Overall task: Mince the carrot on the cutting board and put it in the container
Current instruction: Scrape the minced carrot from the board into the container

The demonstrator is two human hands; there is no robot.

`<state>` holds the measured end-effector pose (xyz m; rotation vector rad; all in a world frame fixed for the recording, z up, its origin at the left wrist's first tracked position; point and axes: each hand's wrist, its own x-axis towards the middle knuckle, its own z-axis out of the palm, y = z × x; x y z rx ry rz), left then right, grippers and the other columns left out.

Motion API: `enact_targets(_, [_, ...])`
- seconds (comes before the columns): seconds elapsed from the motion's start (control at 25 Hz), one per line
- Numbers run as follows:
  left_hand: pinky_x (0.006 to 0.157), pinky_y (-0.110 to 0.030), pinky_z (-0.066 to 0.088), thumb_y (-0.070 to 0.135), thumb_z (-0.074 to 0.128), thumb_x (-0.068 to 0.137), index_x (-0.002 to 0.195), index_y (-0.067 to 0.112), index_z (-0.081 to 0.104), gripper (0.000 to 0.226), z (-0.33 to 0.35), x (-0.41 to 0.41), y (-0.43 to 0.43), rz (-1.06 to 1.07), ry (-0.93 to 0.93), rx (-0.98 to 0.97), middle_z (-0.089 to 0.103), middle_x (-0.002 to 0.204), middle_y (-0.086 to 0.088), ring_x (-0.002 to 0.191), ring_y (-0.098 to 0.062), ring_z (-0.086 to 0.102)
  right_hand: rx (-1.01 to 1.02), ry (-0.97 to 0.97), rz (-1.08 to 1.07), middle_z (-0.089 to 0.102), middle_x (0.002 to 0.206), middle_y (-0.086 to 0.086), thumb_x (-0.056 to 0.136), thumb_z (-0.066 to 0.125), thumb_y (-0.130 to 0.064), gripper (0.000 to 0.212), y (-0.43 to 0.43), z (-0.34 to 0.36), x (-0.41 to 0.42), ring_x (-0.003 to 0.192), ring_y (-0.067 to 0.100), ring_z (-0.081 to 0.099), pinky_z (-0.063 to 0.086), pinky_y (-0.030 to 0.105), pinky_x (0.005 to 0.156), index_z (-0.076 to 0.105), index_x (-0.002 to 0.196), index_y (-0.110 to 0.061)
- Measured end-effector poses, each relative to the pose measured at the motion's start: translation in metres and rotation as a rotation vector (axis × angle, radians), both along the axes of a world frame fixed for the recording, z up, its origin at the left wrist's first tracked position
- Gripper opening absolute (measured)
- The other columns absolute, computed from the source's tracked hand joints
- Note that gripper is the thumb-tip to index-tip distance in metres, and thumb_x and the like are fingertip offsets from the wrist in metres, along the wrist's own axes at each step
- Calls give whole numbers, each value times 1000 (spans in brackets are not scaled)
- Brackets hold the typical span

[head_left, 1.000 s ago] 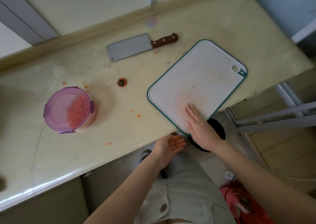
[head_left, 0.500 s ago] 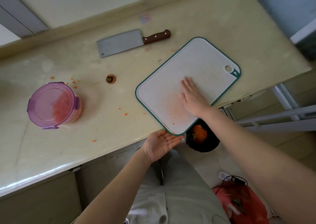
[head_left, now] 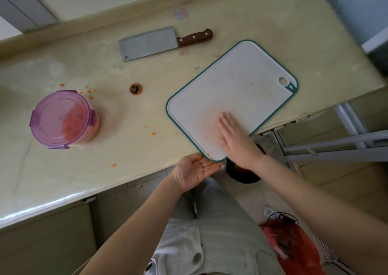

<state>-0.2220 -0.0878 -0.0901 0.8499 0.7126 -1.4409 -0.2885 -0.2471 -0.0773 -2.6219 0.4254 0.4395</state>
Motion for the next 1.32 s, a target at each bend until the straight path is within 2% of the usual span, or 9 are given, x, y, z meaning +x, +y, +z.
enact_targets(0.12, [67,-34,58,11,26,97,88,-6,58,38,-2,1,2,-12,-16,-23,67,72,-19,65,-27,68,22,-60,266,-10,158,7,99,1,-41,62,47,-1,-32,145,17,-16,-14,28,115,1,150,-7])
enact_targets(0.2, [58,-29,57,12,28,97,85,-4,58,37,0,0,4,-29,-47,-22,66,72,-16,61,-24,67,123,-102,378,7,159,7,100,6,-43,64,58,4,-50,147,15,-1,-3,27,118,15,150,-5])
enact_targets(0.32, [69,-35,58,11,27,97,87,-7,59,38,1,1,3,4,-23,-41,66,76,-21,65,-28,68,165,-144,287,23,156,8,101,14,-40,60,37,12,-25,144,11,16,11,23,118,25,149,-4])
enact_targets(0.44, [92,-48,45,12,27,97,95,-13,60,42,-2,3,2,9,30,-62,66,91,-29,78,-38,69,117,-55,169,0,160,7,103,18,-36,58,23,3,4,147,13,-6,3,31,121,6,152,-7])
enact_targets(0.52, [82,-44,53,11,27,97,91,-11,59,39,-1,3,3,16,28,-56,67,82,-25,72,-34,69,30,-53,285,-1,160,9,104,21,-31,56,28,-4,-5,147,17,-7,1,33,121,8,151,-4])
enact_targets(0.72, [56,-34,58,9,27,96,82,-5,57,37,0,2,3,32,33,-57,63,65,-16,58,-25,66,5,-265,451,55,136,14,98,36,-22,43,28,5,-40,129,22,49,33,29,111,55,129,0])
enact_targets(1.04, [52,-27,55,10,28,97,77,-3,58,38,0,2,4,12,13,-54,60,61,-11,52,-20,62,-38,-337,425,63,124,14,95,37,-20,42,49,6,-52,120,23,57,35,30,110,63,120,2])
enact_targets(1.2, [62,-38,58,9,26,95,86,-8,60,39,0,1,2,48,45,-93,66,75,-20,65,-29,68,-90,-367,230,61,127,16,96,40,-19,40,41,8,-37,121,26,56,42,35,106,59,123,3])
enact_targets(1.32, [65,-32,57,10,27,96,87,-5,59,37,-3,1,3,25,22,-79,66,73,-16,65,-25,67,-125,-332,302,62,124,18,92,47,-14,36,55,-3,-49,121,29,56,31,31,113,62,119,5])
